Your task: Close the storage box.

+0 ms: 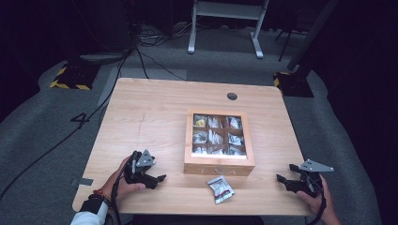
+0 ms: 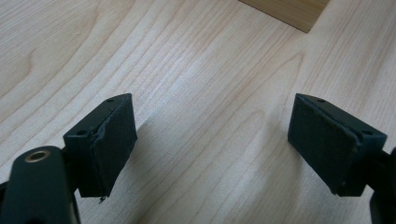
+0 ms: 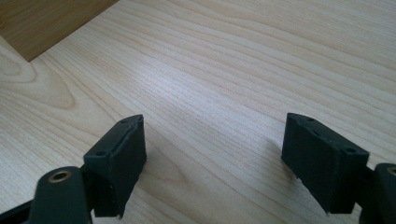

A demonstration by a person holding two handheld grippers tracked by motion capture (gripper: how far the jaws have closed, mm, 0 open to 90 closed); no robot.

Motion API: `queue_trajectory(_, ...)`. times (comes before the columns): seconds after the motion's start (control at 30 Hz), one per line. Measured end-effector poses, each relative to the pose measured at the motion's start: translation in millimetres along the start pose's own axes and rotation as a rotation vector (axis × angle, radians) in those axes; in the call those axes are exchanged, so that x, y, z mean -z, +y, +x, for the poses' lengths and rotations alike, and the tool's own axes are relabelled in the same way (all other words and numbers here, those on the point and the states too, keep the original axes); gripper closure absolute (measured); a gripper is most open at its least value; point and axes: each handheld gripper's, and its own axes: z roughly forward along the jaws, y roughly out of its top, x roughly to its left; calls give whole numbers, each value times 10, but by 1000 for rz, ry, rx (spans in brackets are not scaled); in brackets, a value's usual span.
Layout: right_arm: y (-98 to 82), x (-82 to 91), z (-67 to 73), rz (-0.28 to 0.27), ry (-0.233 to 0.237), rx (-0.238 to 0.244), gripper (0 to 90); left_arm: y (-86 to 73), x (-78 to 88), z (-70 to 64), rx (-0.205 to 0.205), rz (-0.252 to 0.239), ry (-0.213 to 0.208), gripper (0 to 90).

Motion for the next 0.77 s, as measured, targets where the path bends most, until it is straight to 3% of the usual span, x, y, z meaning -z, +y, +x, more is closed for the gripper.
queue_trajectory(0.77, 0, -1, -1, 0, -3, -1, 216, -2, 4, 29, -1, 1, 0, 158)
